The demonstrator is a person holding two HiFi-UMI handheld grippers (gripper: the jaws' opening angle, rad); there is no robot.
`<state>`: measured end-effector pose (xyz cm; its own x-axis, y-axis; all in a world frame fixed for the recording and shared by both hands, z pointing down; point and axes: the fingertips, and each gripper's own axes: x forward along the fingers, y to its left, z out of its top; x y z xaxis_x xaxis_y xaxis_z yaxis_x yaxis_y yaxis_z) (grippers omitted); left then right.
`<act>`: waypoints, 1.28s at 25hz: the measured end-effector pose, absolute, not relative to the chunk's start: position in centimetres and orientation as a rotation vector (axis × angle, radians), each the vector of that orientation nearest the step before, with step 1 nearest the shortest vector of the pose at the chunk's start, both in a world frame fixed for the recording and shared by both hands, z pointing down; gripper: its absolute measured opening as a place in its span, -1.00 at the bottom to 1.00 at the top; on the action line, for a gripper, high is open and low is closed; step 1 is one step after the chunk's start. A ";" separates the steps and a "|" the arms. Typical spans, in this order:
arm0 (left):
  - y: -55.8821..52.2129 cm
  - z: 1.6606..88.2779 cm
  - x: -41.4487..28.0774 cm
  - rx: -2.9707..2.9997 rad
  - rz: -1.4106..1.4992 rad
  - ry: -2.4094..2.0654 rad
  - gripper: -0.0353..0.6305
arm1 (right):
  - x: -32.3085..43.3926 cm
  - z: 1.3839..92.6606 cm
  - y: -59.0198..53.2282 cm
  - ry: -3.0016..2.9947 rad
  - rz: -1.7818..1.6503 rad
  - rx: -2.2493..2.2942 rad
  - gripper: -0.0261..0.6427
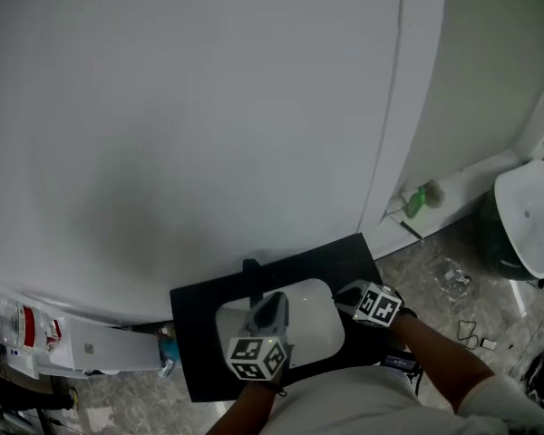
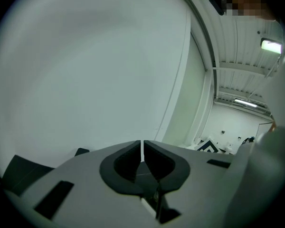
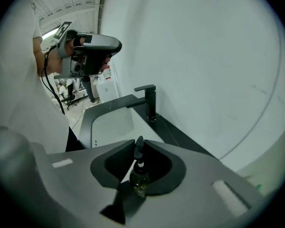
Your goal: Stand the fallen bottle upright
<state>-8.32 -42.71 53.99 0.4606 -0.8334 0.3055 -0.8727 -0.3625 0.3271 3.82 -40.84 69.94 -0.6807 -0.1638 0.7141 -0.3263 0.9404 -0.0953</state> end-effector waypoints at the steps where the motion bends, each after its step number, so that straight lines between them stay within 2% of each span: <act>1: -42.8 53.6 -7.6 2.290 0.121 -1.413 -0.87 | 4.6 69.8 -40.6 -2.332 0.296 0.373 -0.74; 15: -43.0 51.4 -3.0 2.410 0.127 -1.293 -0.87 | 9.0 66.6 -40.7 -2.389 0.376 0.623 -0.70; 19: -43.8 50.0 -3.1 2.441 0.106 -1.314 -0.87 | 7.4 61.9 -41.8 -2.481 0.368 0.655 -0.71; 24: -45.4 46.7 -3.9 2.471 0.063 -1.373 -0.87 | 3.9 54.4 -43.4 -2.625 0.347 0.676 -0.91; 32: -46.8 40.1 -5.7 2.499 -0.028 -1.492 -0.87 | -1.3 42.2 -44.4 -2.844 0.248 0.751 -0.91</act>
<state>-5.66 -46.83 40.12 0.4813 -0.8708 0.1007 -0.8663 -0.4550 0.2060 -1.27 -44.42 42.21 -0.8539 -0.4699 0.2237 -0.5015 0.8578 -0.1124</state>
